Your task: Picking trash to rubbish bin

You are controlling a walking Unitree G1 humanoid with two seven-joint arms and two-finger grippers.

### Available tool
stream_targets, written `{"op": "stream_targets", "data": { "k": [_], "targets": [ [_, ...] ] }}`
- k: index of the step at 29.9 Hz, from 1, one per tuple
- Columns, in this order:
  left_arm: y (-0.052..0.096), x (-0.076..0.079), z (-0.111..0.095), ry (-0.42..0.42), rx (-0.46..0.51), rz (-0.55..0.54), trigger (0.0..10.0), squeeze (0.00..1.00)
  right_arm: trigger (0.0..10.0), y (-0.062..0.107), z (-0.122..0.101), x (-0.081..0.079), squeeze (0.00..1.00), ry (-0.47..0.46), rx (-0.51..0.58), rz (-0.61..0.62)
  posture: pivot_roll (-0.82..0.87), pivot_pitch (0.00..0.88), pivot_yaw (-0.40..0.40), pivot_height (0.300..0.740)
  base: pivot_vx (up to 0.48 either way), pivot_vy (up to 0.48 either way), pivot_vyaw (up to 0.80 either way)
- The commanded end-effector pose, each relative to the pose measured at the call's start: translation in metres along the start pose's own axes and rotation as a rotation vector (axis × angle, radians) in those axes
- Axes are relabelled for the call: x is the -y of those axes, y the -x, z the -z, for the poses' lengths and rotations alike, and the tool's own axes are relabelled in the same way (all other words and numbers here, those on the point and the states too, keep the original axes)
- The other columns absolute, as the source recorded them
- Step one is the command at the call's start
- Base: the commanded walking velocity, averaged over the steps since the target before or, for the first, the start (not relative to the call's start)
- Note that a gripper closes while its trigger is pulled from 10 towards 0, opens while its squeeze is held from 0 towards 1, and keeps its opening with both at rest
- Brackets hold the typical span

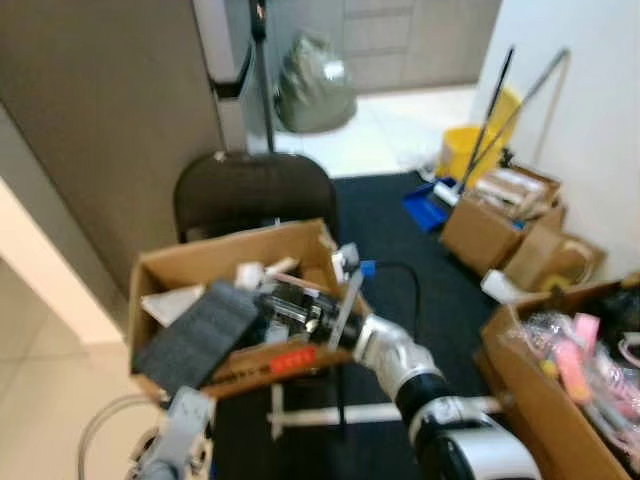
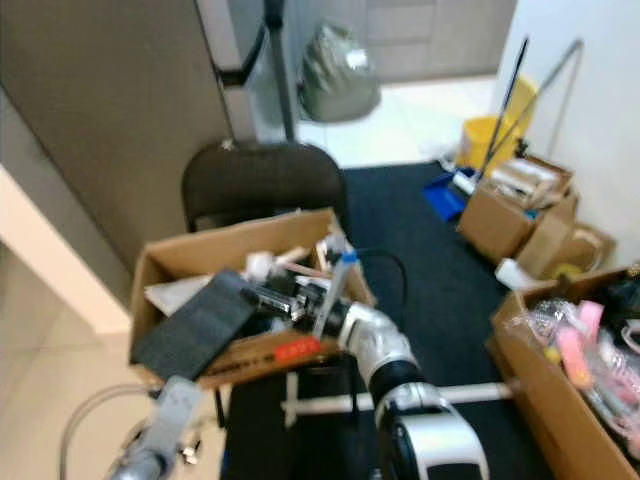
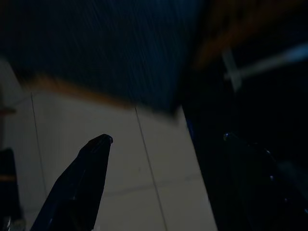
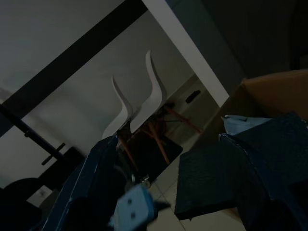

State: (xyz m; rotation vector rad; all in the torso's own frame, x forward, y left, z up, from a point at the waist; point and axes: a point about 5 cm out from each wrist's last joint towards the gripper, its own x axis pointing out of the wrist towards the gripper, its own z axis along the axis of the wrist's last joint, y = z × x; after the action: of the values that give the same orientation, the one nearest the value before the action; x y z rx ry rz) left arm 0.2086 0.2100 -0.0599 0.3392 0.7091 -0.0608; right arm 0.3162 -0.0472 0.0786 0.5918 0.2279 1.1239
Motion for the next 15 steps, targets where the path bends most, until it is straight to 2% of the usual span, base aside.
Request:
{"op": "stream_targets", "data": {
  "k": [1,6,7,8,9,12,13,15],
  "targets": [
    [-0.001,-0.012,-0.006,0.008,0.041,-0.020,10.0,0.00,10.0,-0.003,-0.001,-0.002,0.00,-0.002,0.012,-0.010,0.00,0.041,0.065,0.740,0.000,0.000,0.00],
    [-0.004,-0.027,-0.024,0.004,0.112,-0.049,10.0,0.00,10.0,-0.003,-0.005,-0.002,0.00,0.001,0.030,0.000,-0.01,0.044,0.063,0.740,0.000,0.000,0.00],
    [-0.006,-0.034,-0.032,0.022,0.148,-0.071,10.0,0.00,10.0,-0.002,-0.007,-0.001,0.00,0.002,0.038,0.005,-0.01,0.045,0.062,0.740,0.000,0.000,0.00],
    [-0.006,-0.034,-0.032,0.022,0.148,-0.071,10.0,0.00,10.0,-0.002,-0.007,-0.001,0.00,0.002,0.038,0.005,-0.01,0.045,0.062,0.740,0.000,0.000,0.00],
    [-0.007,-0.046,-0.049,0.045,0.217,-0.110,10.0,0.00,10.0,-0.001,-0.011,0.000,0.00,0.003,0.050,0.011,-0.02,0.047,0.060,0.740,0.000,0.000,0.00],
    [-0.008,-0.063,-0.068,0.036,0.289,-0.166,10.0,0.00,10.0,0.000,-0.012,0.001,0.00,0.006,0.054,0.013,-0.02,0.048,0.056,0.740,0.000,0.000,0.00],
    [-0.007,-0.077,-0.082,0.028,0.340,-0.217,10.0,0.00,10.0,0.001,-0.013,0.001,0.00,0.008,0.052,0.015,-0.02,0.050,0.051,0.740,0.000,0.000,0.00],
    [-0.006,-0.083,-0.089,0.026,0.364,-0.239,10.0,0.00,10.0,0.002,-0.012,0.001,0.00,0.009,0.050,0.016,-0.02,0.051,0.050,0.740,0.000,0.000,0.00]
  ]
}}
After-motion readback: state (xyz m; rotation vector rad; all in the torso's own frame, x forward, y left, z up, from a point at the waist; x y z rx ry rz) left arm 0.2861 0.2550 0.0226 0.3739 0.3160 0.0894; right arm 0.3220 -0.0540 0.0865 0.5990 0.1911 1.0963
